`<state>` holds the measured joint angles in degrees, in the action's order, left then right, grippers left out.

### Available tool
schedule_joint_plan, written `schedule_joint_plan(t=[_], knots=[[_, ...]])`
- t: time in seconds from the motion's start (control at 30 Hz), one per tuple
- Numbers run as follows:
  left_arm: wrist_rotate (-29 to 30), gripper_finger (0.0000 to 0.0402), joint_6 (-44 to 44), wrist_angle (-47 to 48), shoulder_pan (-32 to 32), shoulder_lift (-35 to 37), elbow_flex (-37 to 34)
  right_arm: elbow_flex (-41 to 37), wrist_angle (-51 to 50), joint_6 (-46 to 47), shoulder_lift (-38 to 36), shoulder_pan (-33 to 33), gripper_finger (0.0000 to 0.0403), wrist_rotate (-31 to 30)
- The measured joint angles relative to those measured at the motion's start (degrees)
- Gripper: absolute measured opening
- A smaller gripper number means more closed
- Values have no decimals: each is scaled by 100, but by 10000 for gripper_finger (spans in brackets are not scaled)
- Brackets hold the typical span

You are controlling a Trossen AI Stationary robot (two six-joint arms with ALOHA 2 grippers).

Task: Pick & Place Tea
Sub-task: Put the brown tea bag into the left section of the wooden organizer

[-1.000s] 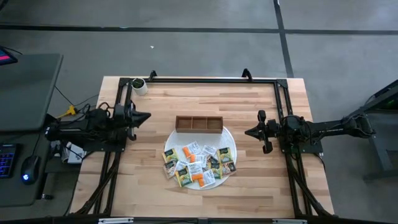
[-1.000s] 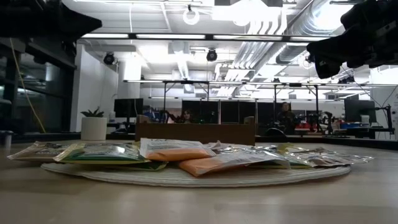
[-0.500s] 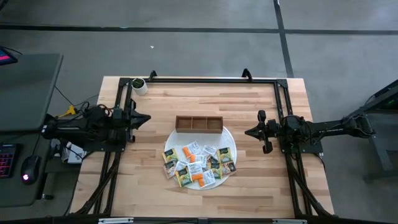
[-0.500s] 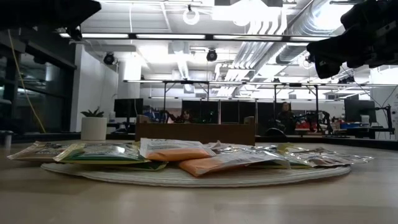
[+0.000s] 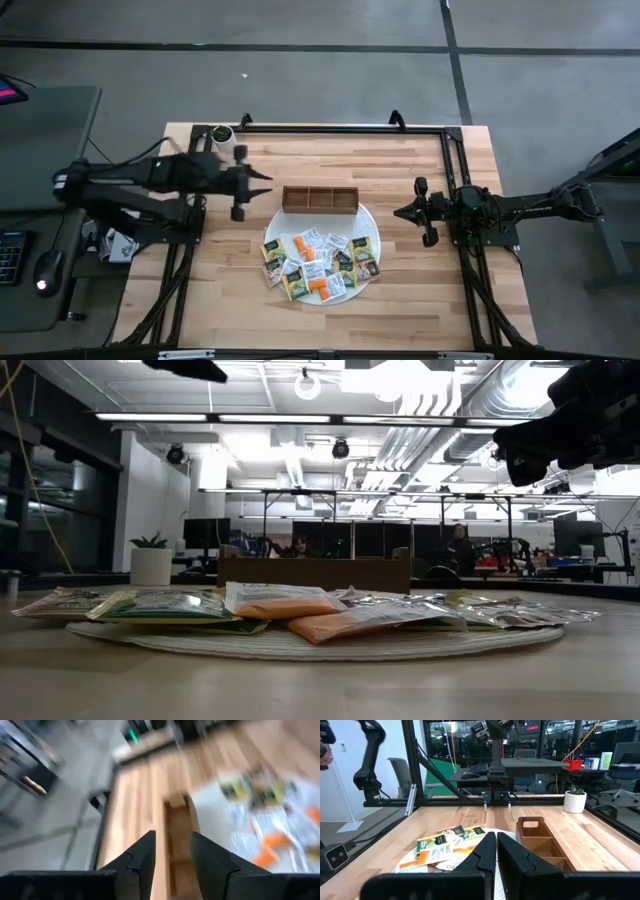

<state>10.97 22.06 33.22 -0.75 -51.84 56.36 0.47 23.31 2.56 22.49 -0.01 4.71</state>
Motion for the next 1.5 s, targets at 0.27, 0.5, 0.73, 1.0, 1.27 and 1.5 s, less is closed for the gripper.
schedule_joint_plan(t=[0.27, 0.5, 0.73, 1.0, 1.27, 1.5], knots=[[-1957, 120, -1687, 2265, -1, -1874, 1416, 0, 0, -1, -1, 1, 12, 0], [-3254, 120, -2365, 1108, -208, -2064, 615, 0, -3, -1, -1, 0, 12, 0], [-3259, 120, -2961, -33, -865, -1834, -661, 0, -4, 0, -1, 0, 12, 0], [-2175, 120, -4900, -1984, -1826, -1231, -2446, 0, -11, -1, -1, 0, 12, -1], [-863, 120, -6840, -2655, -2674, -925, -3529, 0, -39, 0, 0, 0, 12, -2], [-275, 120, -7666, -2734, -3020, -906, -3732, 0, -43, -1, -1, 0, 12, -2]])
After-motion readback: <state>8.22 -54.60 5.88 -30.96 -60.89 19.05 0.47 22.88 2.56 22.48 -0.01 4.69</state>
